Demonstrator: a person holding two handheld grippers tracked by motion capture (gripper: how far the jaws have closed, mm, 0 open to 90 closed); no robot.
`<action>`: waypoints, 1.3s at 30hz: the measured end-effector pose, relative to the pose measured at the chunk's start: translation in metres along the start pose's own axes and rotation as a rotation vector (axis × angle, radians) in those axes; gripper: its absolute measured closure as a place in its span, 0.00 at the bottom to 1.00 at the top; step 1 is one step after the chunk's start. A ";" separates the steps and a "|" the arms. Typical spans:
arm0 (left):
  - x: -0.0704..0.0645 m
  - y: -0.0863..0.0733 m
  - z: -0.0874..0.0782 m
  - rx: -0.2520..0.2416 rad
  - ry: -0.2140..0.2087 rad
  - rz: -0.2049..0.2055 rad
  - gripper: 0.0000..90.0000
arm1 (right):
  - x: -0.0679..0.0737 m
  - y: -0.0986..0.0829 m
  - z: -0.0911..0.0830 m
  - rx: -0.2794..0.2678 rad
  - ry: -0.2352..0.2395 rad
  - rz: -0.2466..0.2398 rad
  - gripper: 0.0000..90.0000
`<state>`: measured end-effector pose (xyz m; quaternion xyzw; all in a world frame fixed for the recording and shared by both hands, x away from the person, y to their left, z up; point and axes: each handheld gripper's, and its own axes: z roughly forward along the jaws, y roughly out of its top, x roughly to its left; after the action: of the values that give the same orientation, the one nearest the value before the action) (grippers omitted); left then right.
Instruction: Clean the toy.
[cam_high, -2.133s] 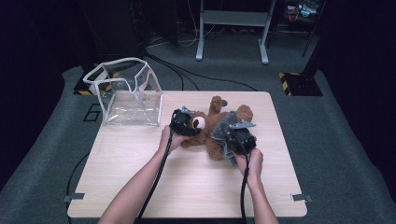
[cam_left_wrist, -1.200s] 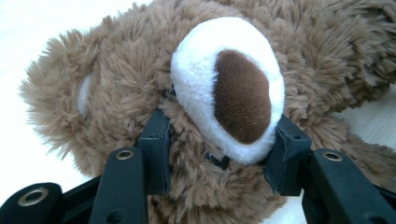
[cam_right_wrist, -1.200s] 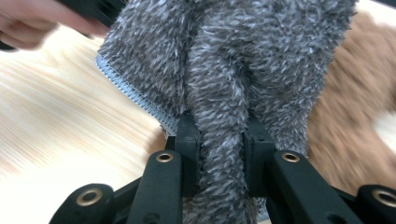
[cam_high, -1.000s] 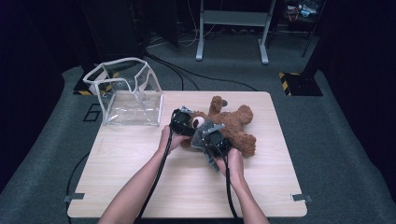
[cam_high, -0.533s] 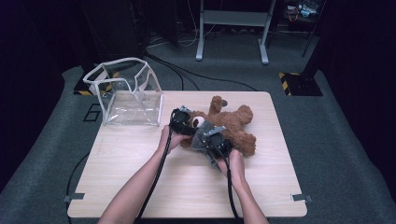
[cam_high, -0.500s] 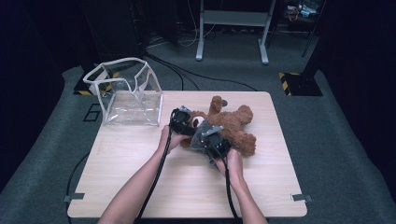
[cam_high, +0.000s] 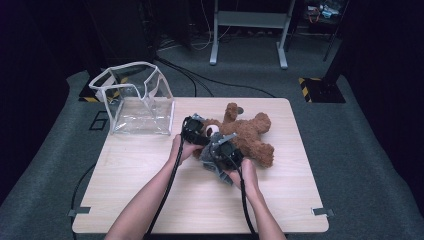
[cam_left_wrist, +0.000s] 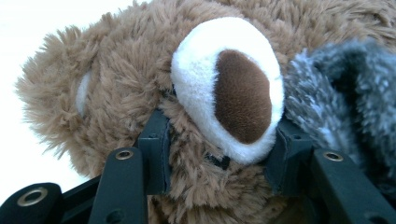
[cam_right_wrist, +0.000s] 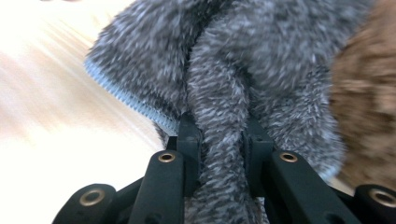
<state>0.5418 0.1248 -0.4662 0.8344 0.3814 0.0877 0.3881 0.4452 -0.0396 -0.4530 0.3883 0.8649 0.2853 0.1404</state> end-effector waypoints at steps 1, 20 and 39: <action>0.000 0.000 0.000 0.000 0.001 0.001 0.56 | -0.002 -0.002 -0.006 -0.029 0.005 0.014 0.82; -0.025 -0.007 -0.008 -0.093 0.164 0.099 0.38 | -0.045 -0.046 -0.070 -0.195 -0.221 0.161 0.82; -0.063 -0.036 -0.042 -0.174 0.156 0.112 0.21 | -0.117 -0.122 -0.107 -0.212 -0.445 0.409 0.82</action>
<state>0.4590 0.1196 -0.4540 0.8082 0.3542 0.2064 0.4227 0.4005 -0.2340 -0.4389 0.5903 0.6825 0.3040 0.3055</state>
